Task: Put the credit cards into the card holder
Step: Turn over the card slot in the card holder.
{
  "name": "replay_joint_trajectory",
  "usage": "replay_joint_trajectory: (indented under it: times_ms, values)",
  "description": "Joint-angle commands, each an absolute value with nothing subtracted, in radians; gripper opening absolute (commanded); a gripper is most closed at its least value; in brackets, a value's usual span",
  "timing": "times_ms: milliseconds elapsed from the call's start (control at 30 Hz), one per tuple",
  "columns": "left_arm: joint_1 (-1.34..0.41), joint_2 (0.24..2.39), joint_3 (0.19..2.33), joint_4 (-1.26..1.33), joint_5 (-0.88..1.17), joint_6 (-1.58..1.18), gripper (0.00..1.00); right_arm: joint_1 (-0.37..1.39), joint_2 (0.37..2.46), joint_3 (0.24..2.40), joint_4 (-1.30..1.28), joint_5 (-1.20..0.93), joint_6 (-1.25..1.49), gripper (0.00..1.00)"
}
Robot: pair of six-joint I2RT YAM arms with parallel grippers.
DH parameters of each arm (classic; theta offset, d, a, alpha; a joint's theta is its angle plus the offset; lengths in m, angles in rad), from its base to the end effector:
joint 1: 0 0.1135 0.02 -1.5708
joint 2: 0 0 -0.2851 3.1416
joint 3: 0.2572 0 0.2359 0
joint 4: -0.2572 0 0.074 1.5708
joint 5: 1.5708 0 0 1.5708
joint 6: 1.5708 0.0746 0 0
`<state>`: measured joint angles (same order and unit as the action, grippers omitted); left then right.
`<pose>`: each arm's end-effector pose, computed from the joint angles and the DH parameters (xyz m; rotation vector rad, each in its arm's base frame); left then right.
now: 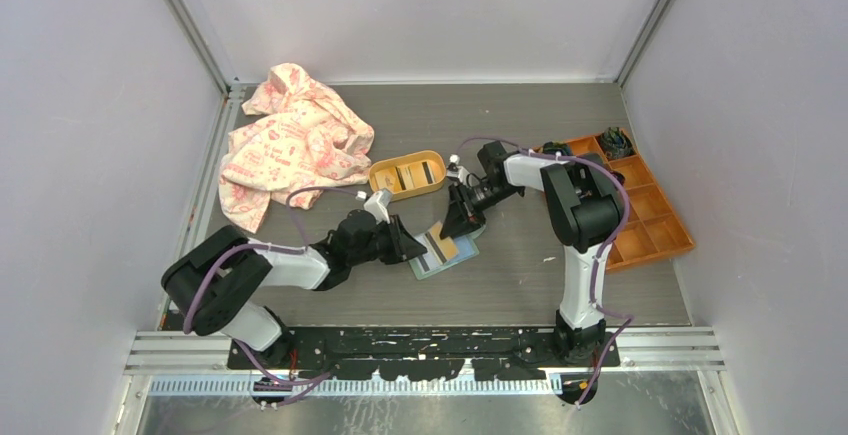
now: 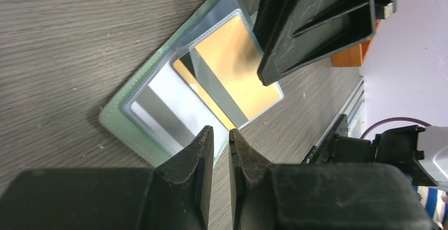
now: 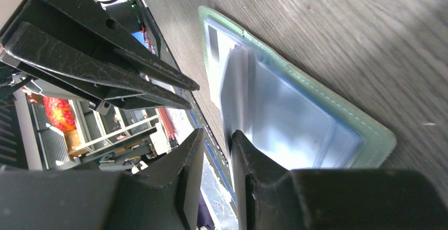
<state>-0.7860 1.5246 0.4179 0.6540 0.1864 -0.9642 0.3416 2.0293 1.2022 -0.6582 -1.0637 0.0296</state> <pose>0.1987 -0.2186 0.1567 -0.0696 2.2684 -1.2238 0.3119 0.1801 0.1320 0.4705 -2.5688 -1.5304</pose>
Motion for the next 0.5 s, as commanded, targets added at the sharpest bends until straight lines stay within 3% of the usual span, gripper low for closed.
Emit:
replay_joint_trajectory:
  times_ms: [0, 267, 467]
  values:
    - [-0.789, 1.466, 0.423, 0.536, 0.130, -0.898, 0.17, 0.369, 1.956, 1.204, -0.637, -1.080, 0.043, 0.33]
    - [-0.789, 1.540, 0.512, 0.479, 0.161, -0.871, 0.12, 0.387, 1.925, 1.204, -0.636, -0.919, 0.031, 0.31]
    - [-0.789, 1.582, 0.547, 0.486, 0.173, -0.870, 0.12, 0.387, 1.873, 1.199, -0.637, -0.754, 0.008, 0.18]
